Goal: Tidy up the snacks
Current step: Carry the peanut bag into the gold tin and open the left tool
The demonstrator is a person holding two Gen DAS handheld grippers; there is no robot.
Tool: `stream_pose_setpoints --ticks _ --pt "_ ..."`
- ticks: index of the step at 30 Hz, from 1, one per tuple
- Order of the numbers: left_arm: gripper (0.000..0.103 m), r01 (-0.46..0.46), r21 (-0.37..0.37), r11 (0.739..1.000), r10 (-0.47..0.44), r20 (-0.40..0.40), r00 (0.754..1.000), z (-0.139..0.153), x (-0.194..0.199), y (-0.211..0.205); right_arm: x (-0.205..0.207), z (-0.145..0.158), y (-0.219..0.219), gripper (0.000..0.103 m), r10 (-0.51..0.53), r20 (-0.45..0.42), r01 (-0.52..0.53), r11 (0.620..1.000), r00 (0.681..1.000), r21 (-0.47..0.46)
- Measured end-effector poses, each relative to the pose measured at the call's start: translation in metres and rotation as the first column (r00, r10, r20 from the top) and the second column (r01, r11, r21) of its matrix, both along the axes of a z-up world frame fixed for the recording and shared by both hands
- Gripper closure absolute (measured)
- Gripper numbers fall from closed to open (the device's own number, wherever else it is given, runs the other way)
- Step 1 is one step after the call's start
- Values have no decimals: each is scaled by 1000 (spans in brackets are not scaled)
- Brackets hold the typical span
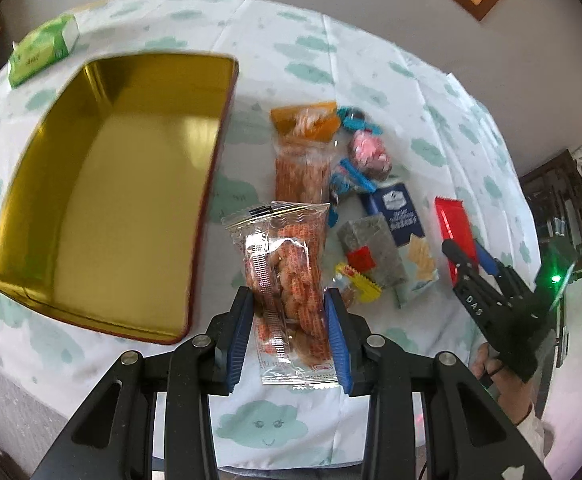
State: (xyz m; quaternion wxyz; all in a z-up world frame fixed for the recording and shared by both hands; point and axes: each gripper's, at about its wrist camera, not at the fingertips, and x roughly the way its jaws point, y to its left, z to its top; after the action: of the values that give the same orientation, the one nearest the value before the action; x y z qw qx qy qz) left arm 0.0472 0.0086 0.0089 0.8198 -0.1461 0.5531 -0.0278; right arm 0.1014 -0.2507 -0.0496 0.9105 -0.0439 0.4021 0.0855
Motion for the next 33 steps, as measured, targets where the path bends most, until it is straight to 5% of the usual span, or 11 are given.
stream_pose_setpoints --ticks 9,14,19,33 --pt "70 -71 187 980 46 139 989 37 13 54 0 0 1 51 0 1 0 1000 1000 -1" --pt "70 -98 353 930 62 111 992 21 28 93 0 -1 1 51 -1 4 1 1000 1000 -2" --pt "70 -55 428 902 41 40 998 -4 28 117 0 -1 1 51 -1 4 1 1000 1000 -3" --pt "76 8 399 917 -9 2 1000 -31 24 115 0 -1 2 51 -1 4 1 1000 1000 -6"
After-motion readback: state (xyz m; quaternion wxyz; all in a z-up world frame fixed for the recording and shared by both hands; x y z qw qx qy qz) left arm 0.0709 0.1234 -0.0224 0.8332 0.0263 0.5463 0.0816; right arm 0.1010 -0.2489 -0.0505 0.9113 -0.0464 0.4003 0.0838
